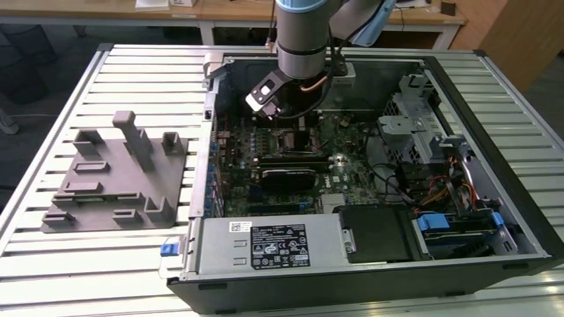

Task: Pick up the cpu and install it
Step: 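Place the cpu into insertion slot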

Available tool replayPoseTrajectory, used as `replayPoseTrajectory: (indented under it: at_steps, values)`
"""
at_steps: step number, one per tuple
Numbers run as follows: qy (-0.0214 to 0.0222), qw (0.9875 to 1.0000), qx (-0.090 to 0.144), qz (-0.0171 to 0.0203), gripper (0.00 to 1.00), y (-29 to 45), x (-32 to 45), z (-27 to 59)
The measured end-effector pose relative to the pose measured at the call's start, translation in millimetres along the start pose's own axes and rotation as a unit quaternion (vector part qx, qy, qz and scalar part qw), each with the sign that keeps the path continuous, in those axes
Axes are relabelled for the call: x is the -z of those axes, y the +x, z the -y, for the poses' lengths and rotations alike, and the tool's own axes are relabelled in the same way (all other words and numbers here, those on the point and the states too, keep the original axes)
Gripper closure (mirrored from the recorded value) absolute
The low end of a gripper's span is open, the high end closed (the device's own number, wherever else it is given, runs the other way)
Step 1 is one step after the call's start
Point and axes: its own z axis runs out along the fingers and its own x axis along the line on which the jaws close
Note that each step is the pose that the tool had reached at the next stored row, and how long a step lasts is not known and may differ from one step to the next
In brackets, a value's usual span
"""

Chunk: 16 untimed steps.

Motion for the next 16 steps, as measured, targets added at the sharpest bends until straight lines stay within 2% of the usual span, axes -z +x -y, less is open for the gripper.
replayPoseTrajectory:
  at_steps: [6,7,11,16]
  values:
    - [0.0000,1.0000,0.000,0.0000,0.46,0.0,-0.1,0.0]
    - [0.0000,1.0000,0.000,0.0000,0.40,0.0,-0.1,0.0]
    - [0.0000,1.0000,0.000,-0.0001,0.40,0.0,0.0,0.0]
    - [-0.0001,1.0000,0.000,-0.0001,0.40,-0.2,7.6,-0.6]
